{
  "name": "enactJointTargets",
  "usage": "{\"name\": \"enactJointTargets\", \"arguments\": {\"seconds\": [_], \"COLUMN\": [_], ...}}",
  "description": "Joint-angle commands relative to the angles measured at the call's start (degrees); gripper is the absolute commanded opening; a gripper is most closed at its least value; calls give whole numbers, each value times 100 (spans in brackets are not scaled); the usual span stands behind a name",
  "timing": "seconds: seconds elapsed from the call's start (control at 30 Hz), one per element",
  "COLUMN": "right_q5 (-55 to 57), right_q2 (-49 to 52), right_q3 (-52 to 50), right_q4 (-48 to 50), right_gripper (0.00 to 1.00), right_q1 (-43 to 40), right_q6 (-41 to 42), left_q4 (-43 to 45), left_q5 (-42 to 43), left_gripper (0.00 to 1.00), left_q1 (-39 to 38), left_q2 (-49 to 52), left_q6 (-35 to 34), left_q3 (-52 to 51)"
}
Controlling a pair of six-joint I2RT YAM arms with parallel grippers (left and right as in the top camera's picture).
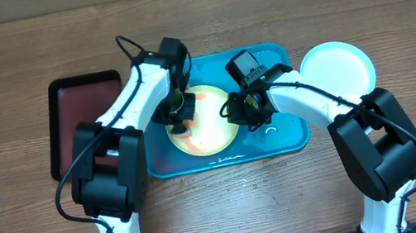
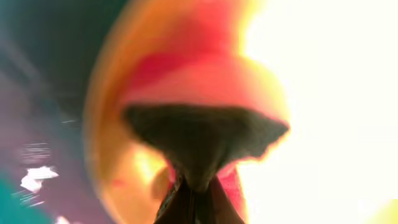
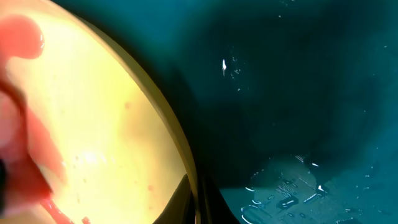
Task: Clean dirty plates on tray and stack at the side
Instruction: 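Scrub the yellow plate with the sponge using the left gripper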
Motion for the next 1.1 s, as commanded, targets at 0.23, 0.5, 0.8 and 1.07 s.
{"name": "enactJointTargets", "arguments": {"seconds": [0.23,0.5,0.8,1.07], "right_q5": [-402,-400,-356,-356], "right_q2": [192,192,192,192], "right_q3": [-227,-227,-227,-227], "right_q4": [68,140,138,118], "right_gripper": [4,4,4,4], "right_q1": [2,4,4,4], "right_q6": [-439,-435,-435,-433], "left_q4": [-111,90,101,1130], "left_q5": [-186,-1563,444,131], "left_gripper": [4,4,4,4], "left_q1": [-190,-844,-1130,-876], "left_q2": [11,11,11,11], "left_q6": [-1259,-2155,-1252,-1797], "left_q3": [-42,-42,-42,-42]}}
